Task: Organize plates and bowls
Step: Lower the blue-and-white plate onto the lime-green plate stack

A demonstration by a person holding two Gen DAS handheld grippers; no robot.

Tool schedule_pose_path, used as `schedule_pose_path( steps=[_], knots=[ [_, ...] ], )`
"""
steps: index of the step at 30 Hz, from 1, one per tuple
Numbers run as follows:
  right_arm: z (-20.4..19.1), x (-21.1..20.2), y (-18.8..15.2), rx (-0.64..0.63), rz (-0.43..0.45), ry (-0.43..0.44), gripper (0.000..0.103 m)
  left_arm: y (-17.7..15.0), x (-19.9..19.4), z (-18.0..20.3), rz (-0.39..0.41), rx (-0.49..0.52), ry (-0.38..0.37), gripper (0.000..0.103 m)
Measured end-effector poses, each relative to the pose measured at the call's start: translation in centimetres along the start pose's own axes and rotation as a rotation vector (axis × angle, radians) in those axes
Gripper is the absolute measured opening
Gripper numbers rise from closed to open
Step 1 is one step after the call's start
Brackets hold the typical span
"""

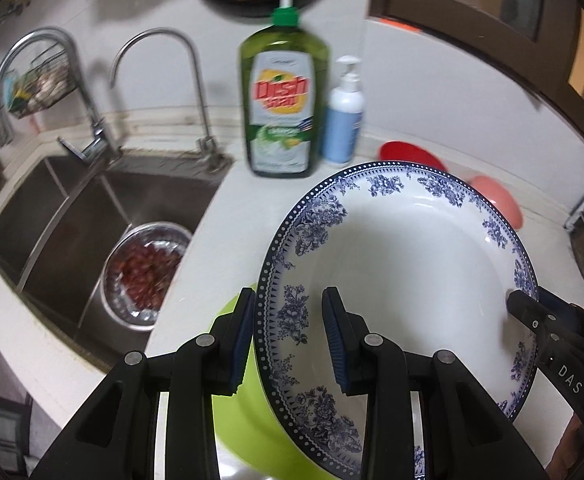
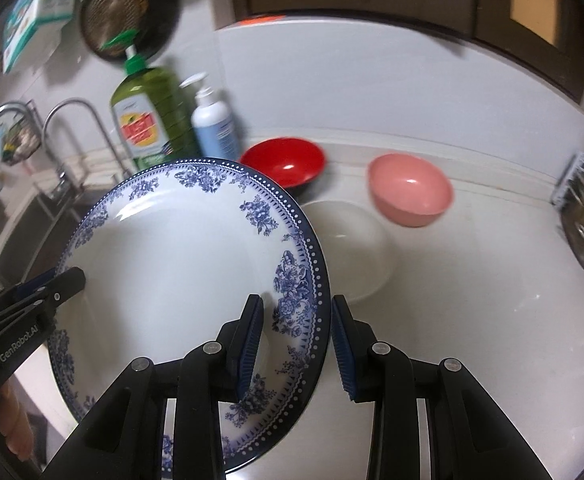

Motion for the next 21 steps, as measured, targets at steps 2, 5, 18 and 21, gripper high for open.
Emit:
schedule_pose_path(
  steps=[2,5,18,21],
  knots=[
    [-1.1,0.6,-0.2,-0.016,-0.016,0.015,0.035,-0.6,0.1,-1.1,-0.012,-0.014,0.016,0.034],
    [-2.6,1.3,-0.9,-0.042,-0.038,0.037,0.035,-1.4,0.5,-2.5,-0.033,-0.032,0.035,0.034],
    [-6.5,5.6,-3.0,-0.092,-0.151,0.091,0.036,-4.2,3.6,-5.4,-0.127,-0.065,0.086,0.034],
    [-6.7,6.6,-3.7,-0.09,-0.179,0.094,0.036,-4.6,4.5,-5.5,-0.151,-0.061,0.089,0.034]
  ],
)
Point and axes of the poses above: each gripper's, at about its wrist camera, not at the fingertips, and x roughly the way its jaws point, z to its right, y to its top, the point moved 3 cm from there along x, roughly the way its jaws point
